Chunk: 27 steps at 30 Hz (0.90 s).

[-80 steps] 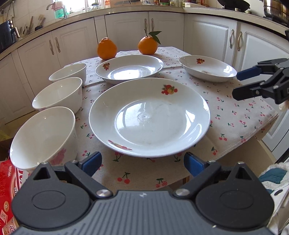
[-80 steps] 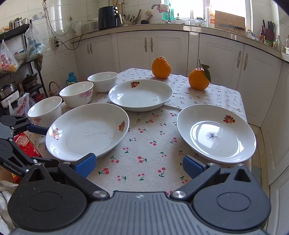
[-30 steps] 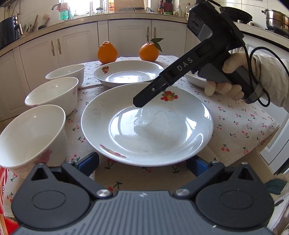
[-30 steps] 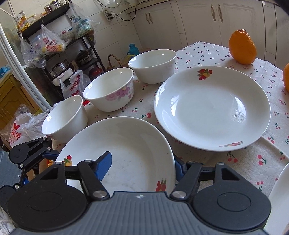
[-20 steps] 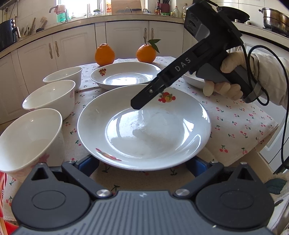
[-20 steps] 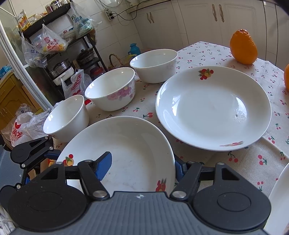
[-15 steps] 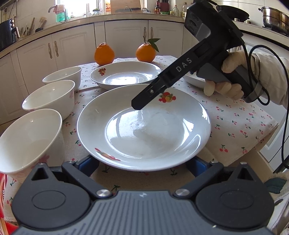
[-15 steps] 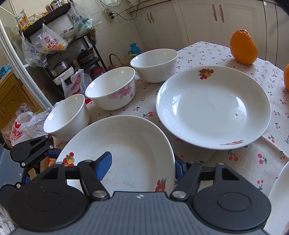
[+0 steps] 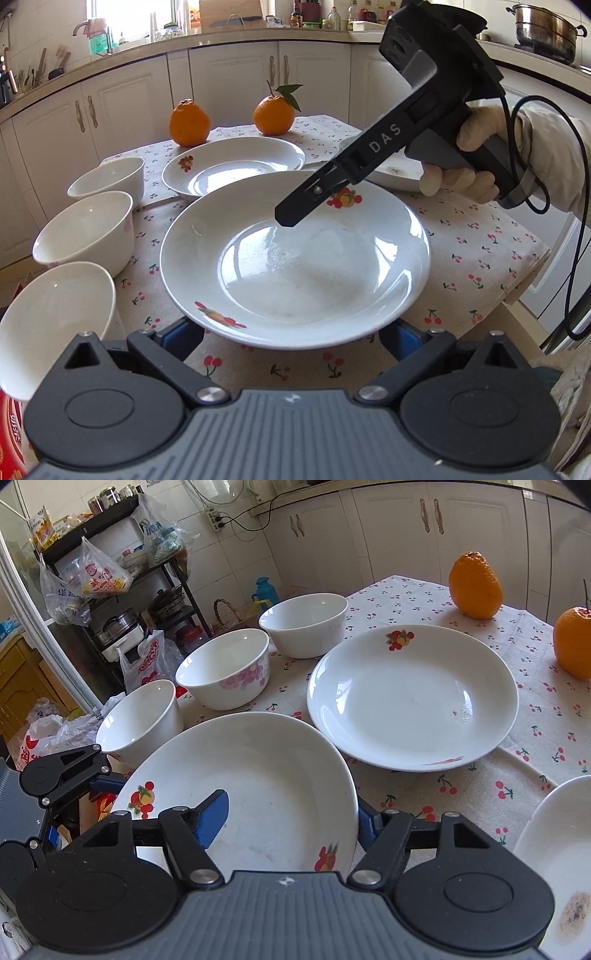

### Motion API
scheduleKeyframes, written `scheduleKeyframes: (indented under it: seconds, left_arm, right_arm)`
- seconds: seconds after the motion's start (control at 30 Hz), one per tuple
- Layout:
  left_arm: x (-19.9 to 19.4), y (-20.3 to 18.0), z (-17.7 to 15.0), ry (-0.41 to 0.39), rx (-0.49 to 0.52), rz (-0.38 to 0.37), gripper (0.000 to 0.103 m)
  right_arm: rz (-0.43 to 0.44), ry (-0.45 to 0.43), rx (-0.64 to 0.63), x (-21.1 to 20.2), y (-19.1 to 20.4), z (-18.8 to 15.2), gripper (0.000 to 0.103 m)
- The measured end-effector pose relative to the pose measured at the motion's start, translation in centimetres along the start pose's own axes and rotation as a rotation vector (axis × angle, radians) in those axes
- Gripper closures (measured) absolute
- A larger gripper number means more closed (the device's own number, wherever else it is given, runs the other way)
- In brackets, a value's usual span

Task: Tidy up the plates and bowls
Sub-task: 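Lift the large plate with the right gripper and carry it over the stained plate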

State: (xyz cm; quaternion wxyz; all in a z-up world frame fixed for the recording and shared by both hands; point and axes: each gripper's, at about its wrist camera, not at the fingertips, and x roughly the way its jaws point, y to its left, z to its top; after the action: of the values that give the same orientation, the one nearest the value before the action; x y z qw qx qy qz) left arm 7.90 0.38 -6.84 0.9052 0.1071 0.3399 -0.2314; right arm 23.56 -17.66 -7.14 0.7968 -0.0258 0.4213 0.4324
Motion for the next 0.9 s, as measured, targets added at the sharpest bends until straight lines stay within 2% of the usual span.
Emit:
scheduleKeyframes:
  seconds: [0.37,0.9]
  left_arm:
    - [2.3,-1.7,4.1,-0.003,0.078,-0.103,0.003]
    - [9.4,-5.9,10.6,-0.024,0.196,-0.232,0.003]
  right_arm:
    - [-0.105,-0.06,0.045,-5.1,-2.6,-1.0,0.028]
    - [-0.294,-0.111,0.162,-11.7,-10.0,-3.8,0.028]
